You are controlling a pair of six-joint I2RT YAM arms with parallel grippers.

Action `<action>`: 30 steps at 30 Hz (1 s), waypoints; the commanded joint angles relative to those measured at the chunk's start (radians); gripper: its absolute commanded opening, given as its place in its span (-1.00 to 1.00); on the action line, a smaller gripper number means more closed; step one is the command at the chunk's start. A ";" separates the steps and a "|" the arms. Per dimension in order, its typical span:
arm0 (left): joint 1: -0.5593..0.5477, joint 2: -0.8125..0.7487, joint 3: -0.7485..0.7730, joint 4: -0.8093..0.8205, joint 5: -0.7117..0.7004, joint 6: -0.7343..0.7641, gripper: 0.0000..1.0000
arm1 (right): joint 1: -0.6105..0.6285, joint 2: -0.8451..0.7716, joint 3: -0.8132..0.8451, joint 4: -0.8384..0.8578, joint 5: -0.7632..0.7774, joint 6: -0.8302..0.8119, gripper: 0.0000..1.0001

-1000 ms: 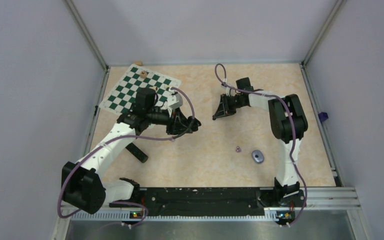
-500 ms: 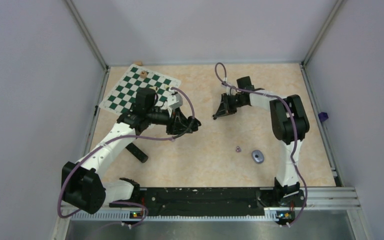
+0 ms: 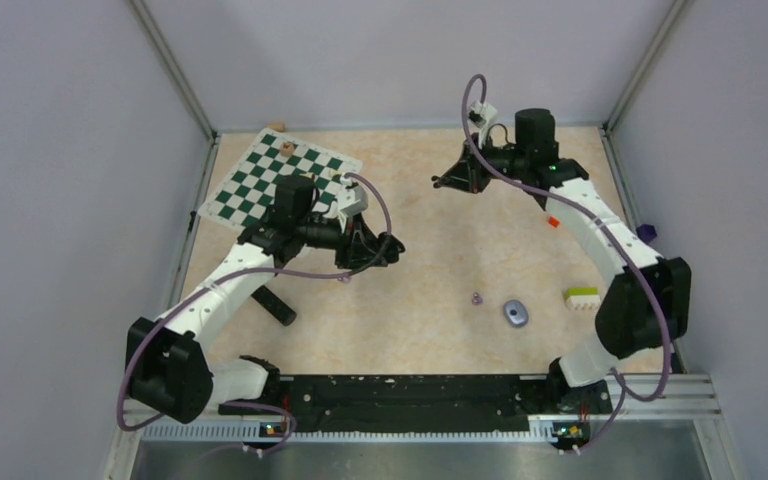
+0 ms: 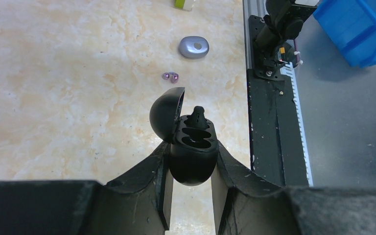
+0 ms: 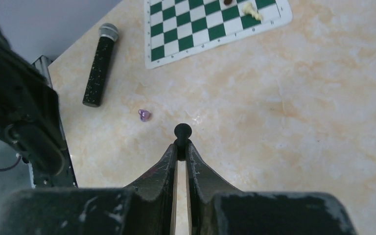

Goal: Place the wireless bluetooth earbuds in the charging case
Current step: Insert the left earbud into the left side groove of the charging case.

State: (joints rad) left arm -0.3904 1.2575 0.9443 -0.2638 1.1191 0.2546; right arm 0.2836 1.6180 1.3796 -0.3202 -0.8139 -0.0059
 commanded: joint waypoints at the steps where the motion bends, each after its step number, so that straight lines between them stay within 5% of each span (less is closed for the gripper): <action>1: -0.005 0.008 0.016 0.053 0.045 -0.027 -1.00 | -0.001 -0.140 -0.037 0.080 -0.079 -0.049 -0.83; 30: -0.004 0.033 0.005 0.109 0.085 -0.089 -1.00 | 0.290 -0.331 -0.182 0.144 -0.198 -0.163 -0.78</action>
State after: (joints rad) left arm -0.3916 1.2861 0.9440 -0.2001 1.1778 0.1768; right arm 0.5468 1.3258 1.2022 -0.1974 -0.9741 -0.1246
